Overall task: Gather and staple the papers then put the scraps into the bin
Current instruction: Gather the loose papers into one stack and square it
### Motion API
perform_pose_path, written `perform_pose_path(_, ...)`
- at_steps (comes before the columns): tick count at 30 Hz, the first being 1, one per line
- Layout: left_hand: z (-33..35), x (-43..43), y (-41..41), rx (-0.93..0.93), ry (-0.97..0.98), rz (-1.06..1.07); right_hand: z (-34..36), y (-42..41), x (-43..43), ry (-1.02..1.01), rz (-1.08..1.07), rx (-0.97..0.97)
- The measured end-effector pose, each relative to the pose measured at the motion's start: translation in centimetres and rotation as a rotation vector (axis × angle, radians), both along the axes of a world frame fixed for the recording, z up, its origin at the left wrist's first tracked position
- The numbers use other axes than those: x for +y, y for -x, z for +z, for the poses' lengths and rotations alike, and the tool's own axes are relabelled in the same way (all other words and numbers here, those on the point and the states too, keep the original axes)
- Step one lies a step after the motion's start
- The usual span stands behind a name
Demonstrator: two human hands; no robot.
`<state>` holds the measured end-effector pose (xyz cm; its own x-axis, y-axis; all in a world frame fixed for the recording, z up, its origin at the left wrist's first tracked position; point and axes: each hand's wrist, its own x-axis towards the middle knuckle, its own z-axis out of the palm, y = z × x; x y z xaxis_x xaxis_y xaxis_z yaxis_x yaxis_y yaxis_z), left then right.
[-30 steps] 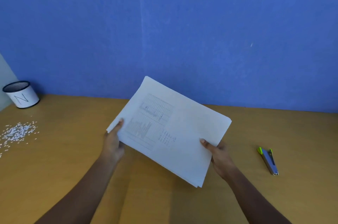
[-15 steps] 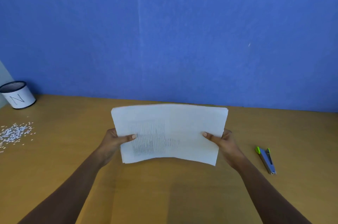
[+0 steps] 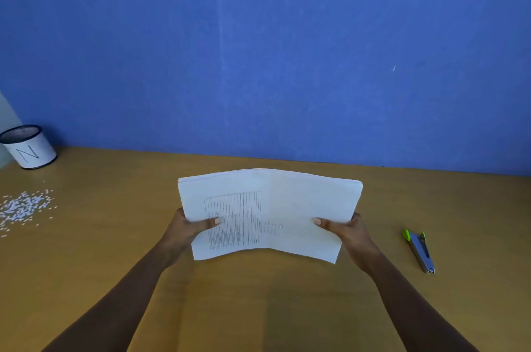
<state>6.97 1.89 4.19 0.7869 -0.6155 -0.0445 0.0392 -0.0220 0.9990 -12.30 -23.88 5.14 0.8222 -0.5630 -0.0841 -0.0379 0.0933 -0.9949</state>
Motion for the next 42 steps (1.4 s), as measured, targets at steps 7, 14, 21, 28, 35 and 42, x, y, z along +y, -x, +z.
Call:
perform_pose_path(7, 0.0, 0.0, 0.4, 0.031, -0.011, -0.005, -0.3, 0.3, -0.3, -0.024, -0.010, -0.015)
perform_pose_path(14, -0.9, -0.2, 0.5, 0.046, -0.023, 0.006, -1.1, 0.2, -0.1, -0.026, -0.033, 0.008)
perform_pose_path(21, -1.0, -0.2, 0.6, 0.063, -0.009, 0.035, -1.0, 0.1, -0.4, -0.008, -0.027, 0.012)
perform_pose_path(28, -2.1, -0.3, 1.2, 0.090, -0.039, 0.050, -2.4, 0.3, -0.1, -0.025, -0.033, 0.049)
perform_pose_path(35, -1.7, -0.5, 1.2, 0.101, -0.098, 0.069, -2.1, 0.0, -0.7, -0.025, -0.107, 0.112)
perform_pose_path(42, -1.5, -0.6, 1.4, 0.212, -0.108, 0.042, -3.5, -0.1, -1.5, -0.053, -0.136, 0.253)
